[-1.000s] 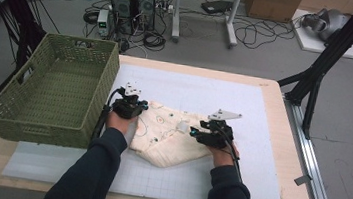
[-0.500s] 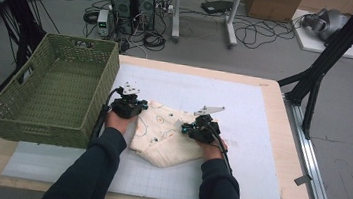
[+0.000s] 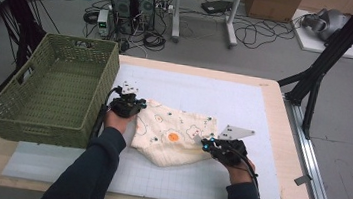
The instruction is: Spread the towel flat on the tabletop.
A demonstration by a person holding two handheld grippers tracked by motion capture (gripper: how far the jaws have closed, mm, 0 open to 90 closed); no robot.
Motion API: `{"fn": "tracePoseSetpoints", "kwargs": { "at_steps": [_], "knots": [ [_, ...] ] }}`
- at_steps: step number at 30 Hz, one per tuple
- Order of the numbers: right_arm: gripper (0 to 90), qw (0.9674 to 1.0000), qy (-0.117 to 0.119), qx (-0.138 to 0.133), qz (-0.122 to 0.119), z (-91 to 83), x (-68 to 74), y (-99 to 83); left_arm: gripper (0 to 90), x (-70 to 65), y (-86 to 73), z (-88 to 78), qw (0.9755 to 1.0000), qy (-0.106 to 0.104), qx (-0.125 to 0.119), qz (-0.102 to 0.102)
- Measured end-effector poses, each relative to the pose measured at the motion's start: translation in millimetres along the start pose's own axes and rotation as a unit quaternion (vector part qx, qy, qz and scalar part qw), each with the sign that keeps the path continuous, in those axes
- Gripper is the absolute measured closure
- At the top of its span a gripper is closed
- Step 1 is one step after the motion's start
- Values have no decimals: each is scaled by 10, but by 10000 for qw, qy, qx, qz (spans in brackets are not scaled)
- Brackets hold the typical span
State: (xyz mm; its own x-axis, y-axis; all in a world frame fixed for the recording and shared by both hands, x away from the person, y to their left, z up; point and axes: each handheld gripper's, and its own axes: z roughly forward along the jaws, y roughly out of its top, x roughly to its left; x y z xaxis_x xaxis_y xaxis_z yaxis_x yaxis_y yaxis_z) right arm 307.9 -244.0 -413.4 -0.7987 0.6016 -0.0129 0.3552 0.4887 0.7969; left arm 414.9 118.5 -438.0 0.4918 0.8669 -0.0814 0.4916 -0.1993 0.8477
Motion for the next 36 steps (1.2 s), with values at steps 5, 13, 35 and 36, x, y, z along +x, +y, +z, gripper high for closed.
{"fn": "tracePoseSetpoints", "kwargs": {
  "at_steps": [5, 13, 35, 36],
  "knots": [
    [872, 10000, -8, -33, 6, -256, -1, -205, 857, 25, -4, 6, 9999, 27, -55, -97],
    [872, 9995, 204, -224, -2, -566, 125, -419, 857, 41, -1, 6, 9996, 205, -117, -142],
    [513, 9984, -319, -348, 313, -462, 15, -305, 423, 17, -26, -76, 9986, -371, -90, -358],
    [488, 9982, -412, -287, 335, -383, -23, -285, 403, 13, -32, -74, 9982, -427, -54, -408]
  ]
}}
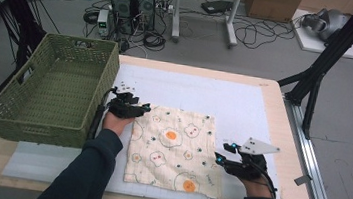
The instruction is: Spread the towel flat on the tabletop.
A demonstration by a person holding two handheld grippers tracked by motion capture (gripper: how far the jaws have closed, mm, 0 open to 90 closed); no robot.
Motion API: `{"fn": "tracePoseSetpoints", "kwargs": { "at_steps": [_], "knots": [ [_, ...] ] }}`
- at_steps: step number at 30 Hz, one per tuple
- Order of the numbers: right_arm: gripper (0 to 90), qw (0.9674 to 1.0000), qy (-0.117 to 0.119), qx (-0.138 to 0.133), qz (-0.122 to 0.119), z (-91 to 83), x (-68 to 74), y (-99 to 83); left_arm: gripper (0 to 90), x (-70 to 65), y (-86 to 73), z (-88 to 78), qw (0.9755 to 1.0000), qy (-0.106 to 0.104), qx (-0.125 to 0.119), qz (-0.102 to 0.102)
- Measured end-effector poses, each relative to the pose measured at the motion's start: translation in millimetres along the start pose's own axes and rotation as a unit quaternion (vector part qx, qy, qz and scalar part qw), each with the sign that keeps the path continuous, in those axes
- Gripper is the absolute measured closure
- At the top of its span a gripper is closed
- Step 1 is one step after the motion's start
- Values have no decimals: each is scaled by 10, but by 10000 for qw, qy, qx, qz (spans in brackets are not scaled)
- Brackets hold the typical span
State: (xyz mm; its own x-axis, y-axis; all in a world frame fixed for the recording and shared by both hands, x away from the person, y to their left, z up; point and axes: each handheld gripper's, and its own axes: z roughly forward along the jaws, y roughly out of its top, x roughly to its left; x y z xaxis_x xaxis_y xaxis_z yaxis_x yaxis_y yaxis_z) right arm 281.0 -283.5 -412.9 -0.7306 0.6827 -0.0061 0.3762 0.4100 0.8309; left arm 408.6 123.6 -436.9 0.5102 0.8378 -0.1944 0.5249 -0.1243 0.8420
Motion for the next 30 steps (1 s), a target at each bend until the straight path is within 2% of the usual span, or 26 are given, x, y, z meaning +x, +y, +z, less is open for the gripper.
{"fn": "tracePoseSetpoints", "kwargs": {
  "at_steps": [2, 5, 7, 10, 12, 15, 16, 17, 18, 20, 22, 23, 25, 28, 30],
  "knots": [
    [440, 9996, -198, 162, 92, 156, -54, 32, 348, -4, -9, 0, 10000, -47, 52, -30],
    [430, 9982, -455, 335, 180, 348, -146, 70, 265, -6, -25, -20, 10000, -9, 16, -59],
    [409, 9970, -563, 426, 321, 455, -216, 89, 255, 4, -46, -32, 10000, -74, 0, -15],
    [318, 9951, -648, 512, 541, 635, -314, 102, 239, 16, -83, -42, 9999, -92, 17, -37],
    [326, 9937, -730, 539, 664, 737, -354, 126, 239, 12, -78, -54, 9999, -114, 26, -7],
    [438, 9934, -642, 615, 721, 849, -375, 181, 240, -14, -61, -70, 9999, -130, -64, 14],
    [518, 9923, -699, 763, 683, 891, -379, 196, 241, -18, -61, -71, 9999, -131, -68, 13],
    [544, 9917, -720, 799, 703, 909, -380, 199, 242, -17, -61, -73, 9999, -136, -44, 54],
    [622, 9915, -750, 771, 733, 915, -390, 205, 243, -19, -63, -71, 9999, -121, -42, 65],
    [758, 9916, -648, 751, 828, 912, -407, 211, 246, -19, -65, -74, 9999, -129, -15, 47],
    [849, 9929, -557, 771, 713, 905, -398, 213, 247, -20, -63, -79, 9999, -133, -20, 43],
    [859, 9932, -588, 784, 628, 903, -390, 216, 251, -19, -61, -83, 9999, -146, -19, 54],
    [862, 9919, -818, 868, 430, 886, -372, 226, 255, -17, -61, -88, 9999, -148, -7, 35],
    [862, 9885, -1095, 896, 543, 825, -430, 203, 264, -14, -64, -90, 9999, -156, 6, 37],
    [854, 9878, -1076, 912, 658, 795, -463, 179, 297, -9, -65, -90, 9998, -209, 14, 51]
  ]
}}
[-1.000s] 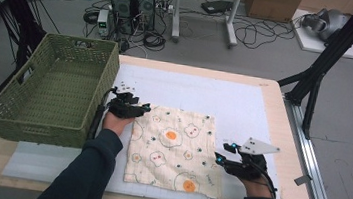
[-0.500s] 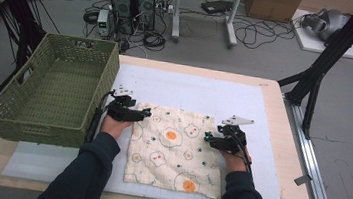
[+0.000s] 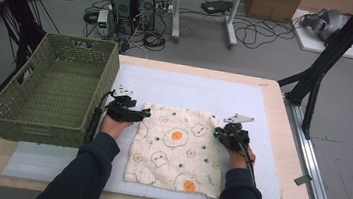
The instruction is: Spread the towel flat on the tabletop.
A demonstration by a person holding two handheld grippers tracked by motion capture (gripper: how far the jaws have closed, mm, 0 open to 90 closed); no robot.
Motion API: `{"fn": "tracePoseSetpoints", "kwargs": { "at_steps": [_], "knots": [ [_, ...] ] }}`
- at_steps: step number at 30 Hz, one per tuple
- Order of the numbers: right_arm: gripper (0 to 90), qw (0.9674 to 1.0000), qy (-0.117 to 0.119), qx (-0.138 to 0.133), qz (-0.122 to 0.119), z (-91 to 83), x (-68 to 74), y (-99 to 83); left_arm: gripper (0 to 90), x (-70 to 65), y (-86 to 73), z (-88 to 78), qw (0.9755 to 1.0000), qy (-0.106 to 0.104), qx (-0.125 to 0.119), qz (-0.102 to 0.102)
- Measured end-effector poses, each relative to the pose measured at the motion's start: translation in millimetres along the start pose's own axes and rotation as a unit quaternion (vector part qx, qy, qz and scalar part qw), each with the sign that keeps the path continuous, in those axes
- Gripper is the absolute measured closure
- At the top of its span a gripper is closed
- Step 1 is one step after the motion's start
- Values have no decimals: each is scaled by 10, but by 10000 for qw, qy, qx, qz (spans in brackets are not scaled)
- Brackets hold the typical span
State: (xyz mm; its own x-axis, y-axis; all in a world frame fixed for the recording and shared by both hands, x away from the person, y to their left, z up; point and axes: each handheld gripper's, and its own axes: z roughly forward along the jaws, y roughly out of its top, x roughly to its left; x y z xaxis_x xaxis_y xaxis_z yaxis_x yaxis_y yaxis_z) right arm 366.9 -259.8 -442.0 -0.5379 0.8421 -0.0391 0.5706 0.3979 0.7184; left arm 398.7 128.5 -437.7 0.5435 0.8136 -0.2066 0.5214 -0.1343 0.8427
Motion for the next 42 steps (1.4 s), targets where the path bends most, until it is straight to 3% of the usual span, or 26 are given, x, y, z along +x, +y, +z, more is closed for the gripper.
{"fn": "tracePoseSetpoints", "kwargs": {
  "at_steps": [1, 4, 7, 11, 17, 19, 20, 22, 23, 25, 26, 27, 29, 31, 35, 37, 41, 42],
  "knots": [
    [834, 10000, 4, -6, -23, -7, -3, -6, 325, 2, -2, 4, 10000, -20, 5, 6],
    [649, 9998, -27, -221, -18, -44, -5, 10, 374, 6, -8, 35, 10000, -26, -4, -37],
    [570, 9987, -28, -513, 20, -86, -35, 41, 413, 19, 8, 59, 10000, -1, -67, -68],
    [531, 9984, -121, -551, 90, -80, -131, 110, 434, 53, 63, 134, 9997, 237, 72, -64],
    [549, 9984, -166, -394, 360, 65, -298, 171, 416, 100, 18, 277, 9975, 587, 373, -84],
    [548, 9987, -131, -295, 406, 151, -328, 183, 490, 91, 16, 275, 9977, 537, 406, 5],
    [547, 9986, -96, -258, 445, 193, -332, 188, 568, 70, 15, 281, 9971, 620, 429, 81],
    [549, 9987, -35, -196, 465, 275, -332, 197, 641, 32, 17, 295, 9954, 792, 476, 232],
    [565, 9989, -13, -145, 452, 313, -323, 206, 691, 33, 15, 295, 9953, 817, 464, 214],
    [705, 9989, 130, -195, 396, 337, -309, 226, 869, 44, 17, 292, 9963, 688, 470, 203],
    [812, 9991, 215, -205, 309, 347, -306, 240, 875, 49, 18, 291, 9964, 681, 464, 182],
    [859, 9991, 286, -159, 267, 355, -298, 260, 879, 56, 19, 288, 9964, 708, 448, 112],
    [876, 9999, 102, -127, 27, 363, -277, 320, 882, 85, 29, 275, 9958, 856, 332, -47],
    [879, 9998, -10, -188, -24, 358, -286, 365, 882, 94, 48, 262, 9954, 943, 113, -134],
    [879, 9984, -293, -439, -208, 330, -289, 464, 882, 63, 94, 256, 9928, 1170, -264, -10],
    [879, 9975, -374, -585, -136, 326, -311, 503, 882, 77, 111, 248, 9920, 1170, -433, -205],
    [874, 9953, -692, -656, -181, 362, -326, 582, 880, 66, 227, 274, 9929, 1062, -528, -100],
    [850, 9949, -755, -665, -95, 370, -327, 594, 868, 52, 249, 275, 9929, 1041, -575, -95]
  ]
}}
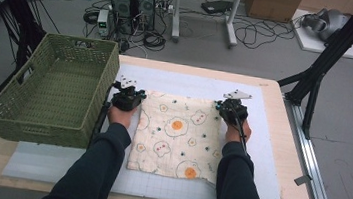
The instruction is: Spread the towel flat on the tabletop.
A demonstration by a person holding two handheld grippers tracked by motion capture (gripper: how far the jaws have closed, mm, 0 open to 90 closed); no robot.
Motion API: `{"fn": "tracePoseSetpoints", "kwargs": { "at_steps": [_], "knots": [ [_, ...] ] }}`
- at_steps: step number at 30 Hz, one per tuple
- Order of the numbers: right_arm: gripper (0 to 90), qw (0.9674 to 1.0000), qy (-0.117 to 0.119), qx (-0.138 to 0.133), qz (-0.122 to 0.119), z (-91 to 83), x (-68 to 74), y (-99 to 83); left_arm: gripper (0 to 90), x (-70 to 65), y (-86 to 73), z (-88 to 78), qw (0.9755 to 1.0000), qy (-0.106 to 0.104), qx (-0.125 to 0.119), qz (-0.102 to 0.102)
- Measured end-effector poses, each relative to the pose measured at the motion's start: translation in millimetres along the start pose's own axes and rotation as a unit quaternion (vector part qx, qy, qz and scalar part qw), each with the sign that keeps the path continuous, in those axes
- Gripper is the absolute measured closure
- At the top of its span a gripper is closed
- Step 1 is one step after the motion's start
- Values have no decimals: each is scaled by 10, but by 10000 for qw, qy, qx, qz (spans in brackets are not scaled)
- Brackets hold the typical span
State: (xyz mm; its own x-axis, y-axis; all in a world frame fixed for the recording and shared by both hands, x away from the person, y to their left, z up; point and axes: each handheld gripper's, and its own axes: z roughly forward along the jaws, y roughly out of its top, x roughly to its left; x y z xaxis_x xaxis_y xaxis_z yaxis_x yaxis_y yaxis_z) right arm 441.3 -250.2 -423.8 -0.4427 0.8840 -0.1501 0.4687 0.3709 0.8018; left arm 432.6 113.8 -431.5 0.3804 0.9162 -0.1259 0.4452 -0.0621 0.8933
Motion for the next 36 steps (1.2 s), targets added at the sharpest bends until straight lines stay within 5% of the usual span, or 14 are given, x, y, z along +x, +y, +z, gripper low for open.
{"fn": "tracePoseSetpoints", "kwargs": {
  "at_steps": [3, 5, 7, 16, 24, 31, 36],
  "knots": [
    [610, 9994, -190, 17, 286, 15, -19, -3, 608, -3, 1, 12, 9996, -143, 168, -153],
    [545, 9987, -113, 7, 491, -18, -55, -16, 526, 12, -27, 7, 9988, -238, 415, -144],
    [531, 9985, -22, -14, 538, -93, -70, -14, 516, 3, -42, -27, 9974, -390, 602, -20],
    [513, 9983, 425, -197, 341, -529, -69, -67, 549, -122, -90, -280, 9970, -704, 250, 207],
    [388, 9970, 589, -388, 333, -875, -78, -244, 355, -168, -137, -509, 9908, -1346, 24, 130],
    [224, 9932, 827, -698, 427, -1128, -22, -449, 169, -167, -235, -714, 9883, -1502, -121, 218],
    [176, 9917, 929, -869, 177, -1239, 63, -506, 170, -173, -299, -805, 9864, -1604, -220, 279]
  ]
}}
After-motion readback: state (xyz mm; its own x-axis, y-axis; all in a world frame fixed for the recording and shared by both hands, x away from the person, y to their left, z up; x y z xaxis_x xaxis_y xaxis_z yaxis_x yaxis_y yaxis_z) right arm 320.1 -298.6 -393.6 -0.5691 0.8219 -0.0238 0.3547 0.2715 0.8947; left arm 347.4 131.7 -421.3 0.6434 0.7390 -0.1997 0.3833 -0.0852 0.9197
